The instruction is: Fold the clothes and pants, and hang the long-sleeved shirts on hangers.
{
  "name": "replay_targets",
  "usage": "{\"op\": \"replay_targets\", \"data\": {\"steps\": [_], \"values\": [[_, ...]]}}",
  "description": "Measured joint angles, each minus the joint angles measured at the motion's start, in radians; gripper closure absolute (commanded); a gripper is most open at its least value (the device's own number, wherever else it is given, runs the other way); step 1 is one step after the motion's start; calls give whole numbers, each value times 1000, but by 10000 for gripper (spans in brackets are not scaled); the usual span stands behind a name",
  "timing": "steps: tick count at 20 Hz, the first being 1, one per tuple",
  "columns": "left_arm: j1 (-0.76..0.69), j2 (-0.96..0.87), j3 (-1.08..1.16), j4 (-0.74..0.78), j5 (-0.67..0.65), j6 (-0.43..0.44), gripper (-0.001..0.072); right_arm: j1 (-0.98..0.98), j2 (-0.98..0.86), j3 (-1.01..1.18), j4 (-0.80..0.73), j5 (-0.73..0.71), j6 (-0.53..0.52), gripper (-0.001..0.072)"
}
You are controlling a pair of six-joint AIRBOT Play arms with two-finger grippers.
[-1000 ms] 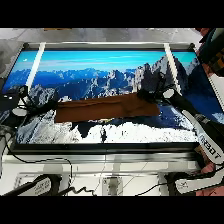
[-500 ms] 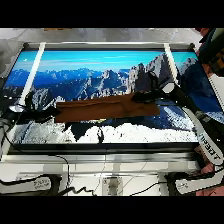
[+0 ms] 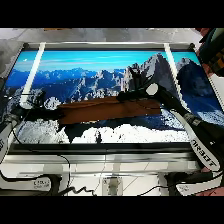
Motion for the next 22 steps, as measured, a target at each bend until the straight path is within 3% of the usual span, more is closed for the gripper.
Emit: {"op": "replay_targets", "data": {"steps": [2,3,4,6,14,22], "values": [[-3,26,14,3,-14,42,691,34,0,1,1,-47,0,287],[-4,47,26,-1,-20,56,692,49,0,1,1,-75,0,386],[-5,70,38,-2,-39,68,691,62,0,1,0,-98,0,533],[-6,132,64,-5,-93,81,691,95,0,1,2,-129,0,696],[-6,521,101,-7,-337,98,691,259,-28,5,9,-165,109,697],[-6,820,104,-9,-299,100,691,437,-188,168,102,-131,197,696]]}}
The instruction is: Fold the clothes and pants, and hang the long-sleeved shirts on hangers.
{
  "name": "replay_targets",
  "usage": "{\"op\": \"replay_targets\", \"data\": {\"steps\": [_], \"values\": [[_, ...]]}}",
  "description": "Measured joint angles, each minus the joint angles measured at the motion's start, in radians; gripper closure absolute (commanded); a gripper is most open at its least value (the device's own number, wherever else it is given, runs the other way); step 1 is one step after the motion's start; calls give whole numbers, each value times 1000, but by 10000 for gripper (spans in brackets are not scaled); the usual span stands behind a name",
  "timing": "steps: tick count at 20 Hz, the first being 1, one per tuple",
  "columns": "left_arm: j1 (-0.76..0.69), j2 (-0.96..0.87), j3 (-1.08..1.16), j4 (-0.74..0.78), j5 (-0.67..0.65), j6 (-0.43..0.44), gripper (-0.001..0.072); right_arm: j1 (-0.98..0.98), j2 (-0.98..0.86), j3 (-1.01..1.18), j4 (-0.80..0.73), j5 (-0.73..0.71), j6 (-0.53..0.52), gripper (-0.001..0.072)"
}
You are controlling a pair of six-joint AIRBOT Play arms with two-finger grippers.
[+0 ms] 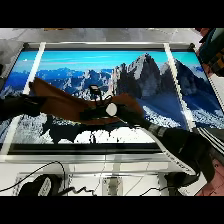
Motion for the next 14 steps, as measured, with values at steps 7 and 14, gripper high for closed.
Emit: {"op": "replay_targets", "data": {"steps": [7,14], "values": [[-12,-18,-31,-132,28,-4,692,-71,9,79,-134,142,20,696],[-389,-295,-51,-348,248,-89,692,-416,170,89,-325,417,23,696]]}}
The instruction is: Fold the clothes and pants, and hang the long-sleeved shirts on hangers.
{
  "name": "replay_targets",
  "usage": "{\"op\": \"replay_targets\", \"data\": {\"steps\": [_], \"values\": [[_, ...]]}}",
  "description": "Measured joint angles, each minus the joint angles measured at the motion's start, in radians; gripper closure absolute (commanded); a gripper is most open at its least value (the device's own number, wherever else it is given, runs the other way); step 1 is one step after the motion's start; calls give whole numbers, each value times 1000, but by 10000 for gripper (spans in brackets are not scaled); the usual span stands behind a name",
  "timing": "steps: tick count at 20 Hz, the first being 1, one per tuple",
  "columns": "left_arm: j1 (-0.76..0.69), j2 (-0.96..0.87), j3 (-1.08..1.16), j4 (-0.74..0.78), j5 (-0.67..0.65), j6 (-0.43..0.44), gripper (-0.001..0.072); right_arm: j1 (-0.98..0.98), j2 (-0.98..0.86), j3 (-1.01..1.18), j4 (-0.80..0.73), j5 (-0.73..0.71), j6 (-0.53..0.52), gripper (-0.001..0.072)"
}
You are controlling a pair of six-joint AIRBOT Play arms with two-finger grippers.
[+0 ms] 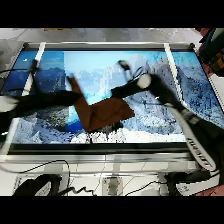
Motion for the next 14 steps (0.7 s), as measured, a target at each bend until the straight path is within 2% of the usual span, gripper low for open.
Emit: {"op": "replay_targets", "data": {"steps": [4,5,6,7,10,14], "values": [[-323,-246,66,-70,364,-13,684,-201,69,0,-41,95,0,696],[-378,-307,95,-79,434,-13,557,-241,76,0,-45,113,0,696],[-421,-369,126,-85,495,-14,164,-277,81,0,-48,126,0,696],[-452,-421,156,-92,537,-23,9,-306,84,0,-49,140,-1,696],[-486,-502,208,-98,576,-74,-1,-365,89,0,-64,153,-9,696],[-434,-494,232,-49,492,-104,-1,-391,65,-4,-74,155,-80,697]]}}
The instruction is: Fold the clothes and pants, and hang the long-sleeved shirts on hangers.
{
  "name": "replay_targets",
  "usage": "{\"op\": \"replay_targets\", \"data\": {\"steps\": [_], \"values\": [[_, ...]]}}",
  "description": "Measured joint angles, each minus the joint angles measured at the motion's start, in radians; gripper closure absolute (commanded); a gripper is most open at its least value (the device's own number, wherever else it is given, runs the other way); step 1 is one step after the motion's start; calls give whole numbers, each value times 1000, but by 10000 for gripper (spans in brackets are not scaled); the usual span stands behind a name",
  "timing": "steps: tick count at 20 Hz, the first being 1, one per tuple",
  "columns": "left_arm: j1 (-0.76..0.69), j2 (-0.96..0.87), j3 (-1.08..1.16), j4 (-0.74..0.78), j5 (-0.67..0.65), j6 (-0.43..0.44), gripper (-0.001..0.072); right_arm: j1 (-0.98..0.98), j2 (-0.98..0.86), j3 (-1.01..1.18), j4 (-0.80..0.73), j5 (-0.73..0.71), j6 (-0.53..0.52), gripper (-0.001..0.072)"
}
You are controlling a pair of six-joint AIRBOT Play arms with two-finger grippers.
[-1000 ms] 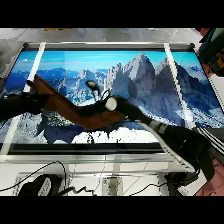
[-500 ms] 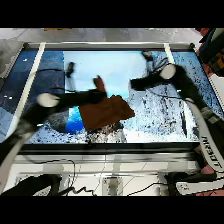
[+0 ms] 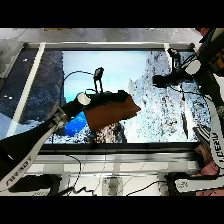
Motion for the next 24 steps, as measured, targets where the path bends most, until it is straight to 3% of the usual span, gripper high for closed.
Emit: {"op": "replay_targets", "data": {"steps": [2,3,4,5,6,13,20,21,24], "values": [[50,33,4,47,-68,-10,-1,-5,-38,-8,17,9,-63,694],[80,54,5,75,-103,-13,-1,-7,-67,-11,47,24,-102,523],[108,74,6,100,-139,-14,-1,-8,-98,-13,85,40,-134,209],[138,97,7,123,-181,-14,-1,-8,-134,-14,126,51,-154,52],[168,117,7,146,-218,-14,-1,-8,-169,-16,160,56,-158,8],[293,185,8,212,-375,-18,-1,-5,-379,-17,314,65,-53,19],[319,193,8,221,-399,-13,0,88,-432,-17,401,114,-116,49],[324,193,8,222,-400,-10,0,111,-433,-17,401,118,-130,115],[353,194,8,239,-402,-6,1,185,-439,-19,388,113,-174,557]]}}
